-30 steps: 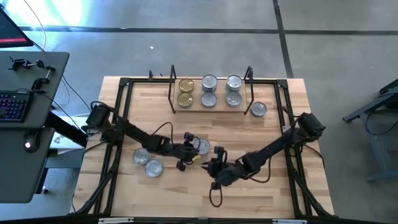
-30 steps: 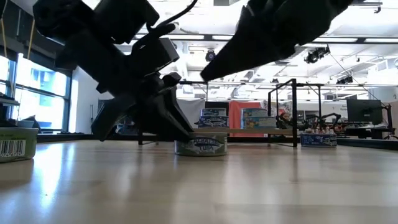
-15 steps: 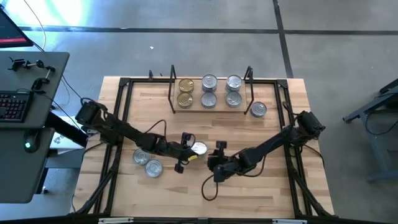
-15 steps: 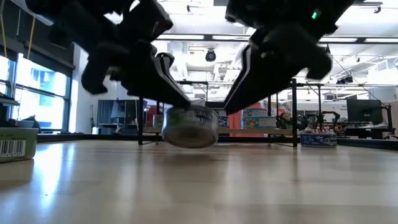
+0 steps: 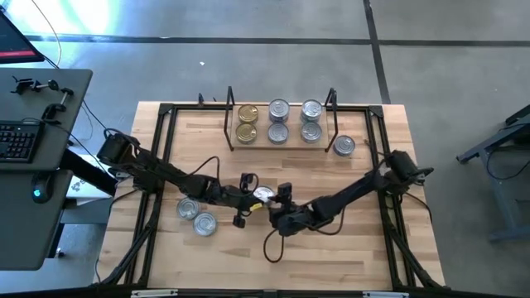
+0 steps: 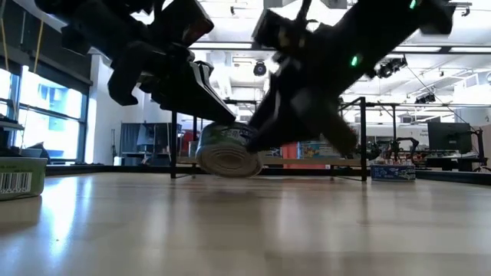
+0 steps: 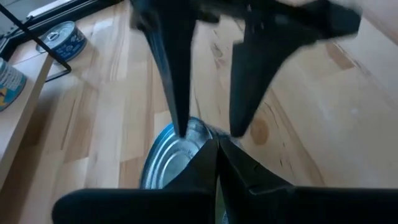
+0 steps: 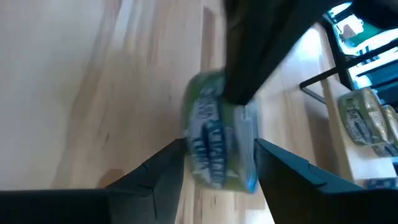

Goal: Stack canned seafood by type on shelf
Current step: Stack the green tuna can on top of the green tuna can on the shelf

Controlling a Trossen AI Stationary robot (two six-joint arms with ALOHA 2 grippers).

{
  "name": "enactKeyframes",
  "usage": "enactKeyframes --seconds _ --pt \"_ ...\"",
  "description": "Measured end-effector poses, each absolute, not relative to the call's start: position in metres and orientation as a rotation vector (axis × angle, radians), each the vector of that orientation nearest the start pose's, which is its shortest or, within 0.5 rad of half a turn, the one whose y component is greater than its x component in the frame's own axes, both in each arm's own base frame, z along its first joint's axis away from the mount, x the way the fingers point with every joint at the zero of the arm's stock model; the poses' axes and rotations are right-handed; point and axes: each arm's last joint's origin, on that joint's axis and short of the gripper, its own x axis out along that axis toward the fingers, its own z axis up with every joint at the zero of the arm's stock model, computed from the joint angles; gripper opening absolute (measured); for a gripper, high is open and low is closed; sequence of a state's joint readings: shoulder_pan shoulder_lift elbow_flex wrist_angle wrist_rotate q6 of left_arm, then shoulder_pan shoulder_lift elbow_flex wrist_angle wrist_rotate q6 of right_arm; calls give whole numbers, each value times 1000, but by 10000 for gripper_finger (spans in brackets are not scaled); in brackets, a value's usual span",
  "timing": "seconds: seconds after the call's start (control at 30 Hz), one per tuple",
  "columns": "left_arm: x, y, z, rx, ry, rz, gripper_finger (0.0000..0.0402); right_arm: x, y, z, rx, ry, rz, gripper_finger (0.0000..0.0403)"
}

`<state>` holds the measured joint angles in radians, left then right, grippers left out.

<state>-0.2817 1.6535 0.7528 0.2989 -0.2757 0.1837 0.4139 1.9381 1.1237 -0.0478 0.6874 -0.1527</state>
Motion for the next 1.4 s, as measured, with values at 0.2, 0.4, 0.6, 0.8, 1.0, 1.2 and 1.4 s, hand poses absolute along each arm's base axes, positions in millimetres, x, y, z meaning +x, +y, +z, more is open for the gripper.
enactKeyframes --seconds 0.2,0.4,0.6,0.8,1.0,1.2,1.4 --pt "310 -81 158 343 573 -56 0 373 133 127 -630 724 -225 185" --pt "310 -81 160 342 562 -50 1 375 131 126 -627 706 -260 156" --pt "304 -82 163 378 613 0 1 376 130 127 -564 702 -257 122" --pt "263 -78 172 376 799 205 1 376 124 154 -566 691 -300 122" --pt "221 -75 161 276 607 272 0 400 75 208 -667 674 -449 122" --pt "190 -60 153 254 414 316 0 421 -19 232 -762 719 -442 122" --pt "173 -36 159 291 273 447 0 416 -119 243 -751 616 -415 122"
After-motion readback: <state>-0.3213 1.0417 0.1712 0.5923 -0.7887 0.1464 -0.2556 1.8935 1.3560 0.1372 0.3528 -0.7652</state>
